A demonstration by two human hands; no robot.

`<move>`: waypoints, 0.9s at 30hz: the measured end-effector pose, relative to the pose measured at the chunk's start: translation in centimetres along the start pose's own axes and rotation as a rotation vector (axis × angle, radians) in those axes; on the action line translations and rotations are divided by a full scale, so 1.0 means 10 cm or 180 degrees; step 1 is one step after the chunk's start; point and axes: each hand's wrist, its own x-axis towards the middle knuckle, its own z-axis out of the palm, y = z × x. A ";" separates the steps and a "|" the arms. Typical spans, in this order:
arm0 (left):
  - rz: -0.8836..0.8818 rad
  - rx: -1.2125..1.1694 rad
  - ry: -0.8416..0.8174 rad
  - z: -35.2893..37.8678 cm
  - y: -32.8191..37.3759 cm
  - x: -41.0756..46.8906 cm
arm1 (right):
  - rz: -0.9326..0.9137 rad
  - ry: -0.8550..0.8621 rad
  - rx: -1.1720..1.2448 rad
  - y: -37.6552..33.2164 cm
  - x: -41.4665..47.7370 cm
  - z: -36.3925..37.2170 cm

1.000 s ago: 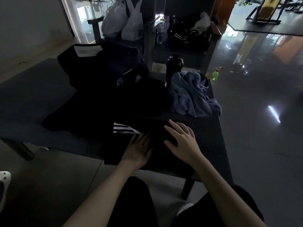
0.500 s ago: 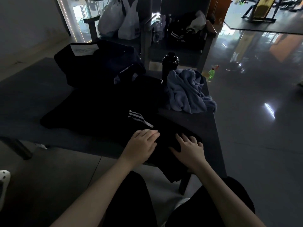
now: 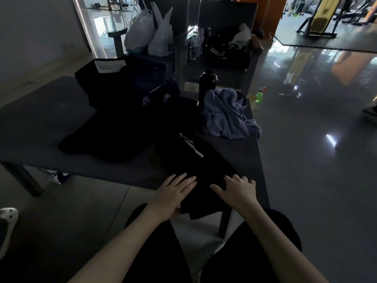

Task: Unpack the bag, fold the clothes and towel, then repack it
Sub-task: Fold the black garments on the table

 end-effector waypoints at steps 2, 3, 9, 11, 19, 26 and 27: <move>-0.0086 -0.0337 0.0187 0.06 0.03 -0.02 | -0.0161 0.0028 0.0138 0.08 -0.09 -0.03; -0.0091 -0.0480 0.0277 0.08 0.03 -0.02 | -0.0279 0.0017 0.0229 0.13 -0.12 -0.05; -0.0282 -0.1518 0.0481 -0.01 -0.01 -0.02 | -0.1426 0.0218 0.0737 0.54 -0.09 -0.04; -0.0364 -0.1749 0.0468 -0.06 -0.05 0.01 | -0.1639 0.0147 0.0079 0.62 -0.08 -0.01; -0.1092 -0.3404 0.0004 -0.27 -0.18 0.09 | -0.2055 0.0395 -0.0329 0.82 0.12 0.10; -0.2050 -0.4059 -0.0054 -0.40 -0.37 0.26 | -0.2027 0.0418 0.0757 0.58 0.30 0.11; -0.2149 -0.4140 0.0002 -0.39 -0.38 0.29 | -0.1966 0.0480 0.1186 0.54 0.34 0.10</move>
